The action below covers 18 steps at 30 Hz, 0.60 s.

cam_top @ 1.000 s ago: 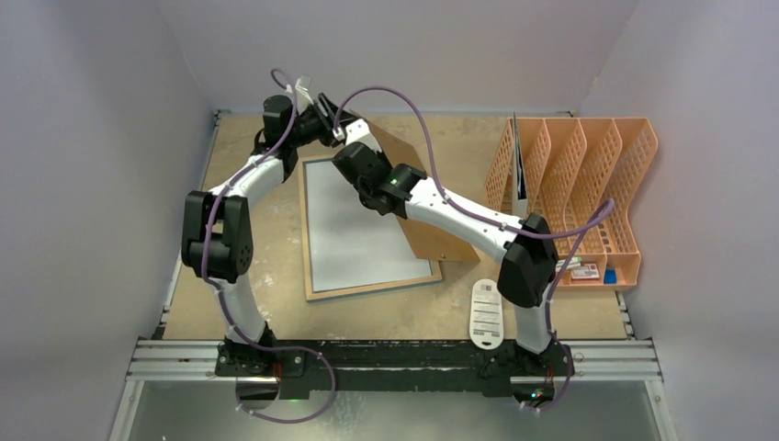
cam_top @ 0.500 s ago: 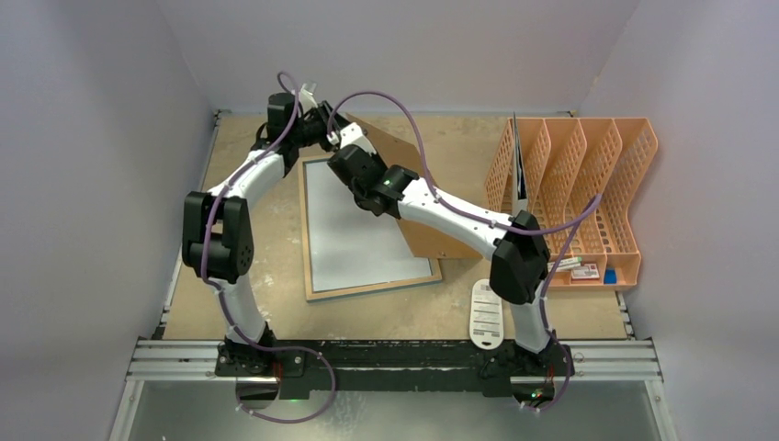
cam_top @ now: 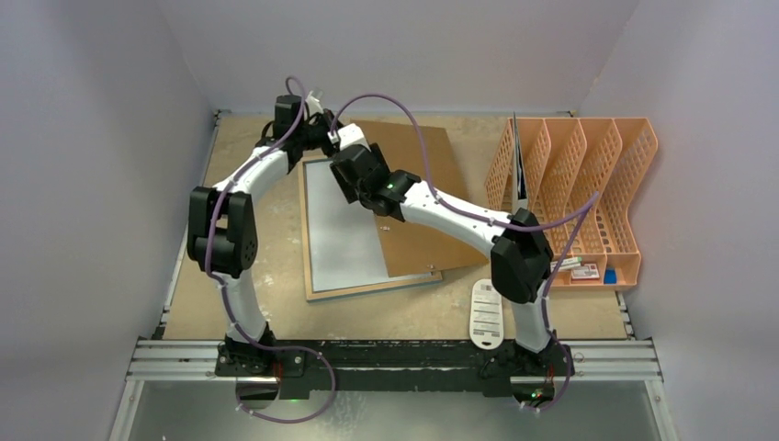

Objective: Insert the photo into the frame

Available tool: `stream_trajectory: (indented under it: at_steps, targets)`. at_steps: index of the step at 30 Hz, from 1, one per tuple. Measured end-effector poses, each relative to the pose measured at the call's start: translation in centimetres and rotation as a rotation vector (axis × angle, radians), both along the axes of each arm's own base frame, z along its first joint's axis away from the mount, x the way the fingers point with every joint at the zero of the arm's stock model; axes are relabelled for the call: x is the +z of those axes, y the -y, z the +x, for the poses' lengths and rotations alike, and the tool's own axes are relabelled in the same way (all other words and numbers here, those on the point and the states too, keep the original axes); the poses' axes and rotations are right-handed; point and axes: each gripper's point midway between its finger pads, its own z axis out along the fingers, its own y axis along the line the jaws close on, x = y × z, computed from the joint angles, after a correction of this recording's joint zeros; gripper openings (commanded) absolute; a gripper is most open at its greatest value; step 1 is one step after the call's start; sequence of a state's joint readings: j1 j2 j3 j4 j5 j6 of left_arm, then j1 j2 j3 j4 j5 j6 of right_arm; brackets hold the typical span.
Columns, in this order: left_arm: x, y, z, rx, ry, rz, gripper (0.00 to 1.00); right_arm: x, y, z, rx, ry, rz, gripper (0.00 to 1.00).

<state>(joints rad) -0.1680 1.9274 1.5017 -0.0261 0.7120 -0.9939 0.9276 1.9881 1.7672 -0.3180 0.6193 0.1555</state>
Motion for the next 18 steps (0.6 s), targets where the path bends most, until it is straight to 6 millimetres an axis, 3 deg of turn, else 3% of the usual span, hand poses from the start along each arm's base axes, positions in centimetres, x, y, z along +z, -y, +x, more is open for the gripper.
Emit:
stream_trajectory:
  at_steps: [2, 5, 9, 14, 18]
  targets:
    - [-0.6, 0.3, -0.4, -0.018, -0.017, 0.004, 0.00, -0.2, -1.2, -0.6, 0.057, -0.022, 0.049, 0.81]
    - [-1.2, 0.5, -0.5, -0.030, -0.028, 0.009, 0.00, 0.8, -2.0, -1.8, 0.125, -0.038, 0.120, 0.84]
    - [-1.7, 0.5, -0.6, -0.044, -0.026, 0.016, 0.00, 4.8, -1.9, -3.1, 0.170, -0.022, 0.260, 0.83]
    - [-1.7, 0.3, -0.5, -0.078, 0.013, 0.015, 0.00, 9.6, 0.8, -2.0, 0.109, 0.015, 0.442, 0.80]
    - [-2.3, -0.6, -0.7, -0.094, 0.024, 0.019, 0.00, 9.3, 4.2, 0.2, -0.005, -0.016, 0.535, 0.80]
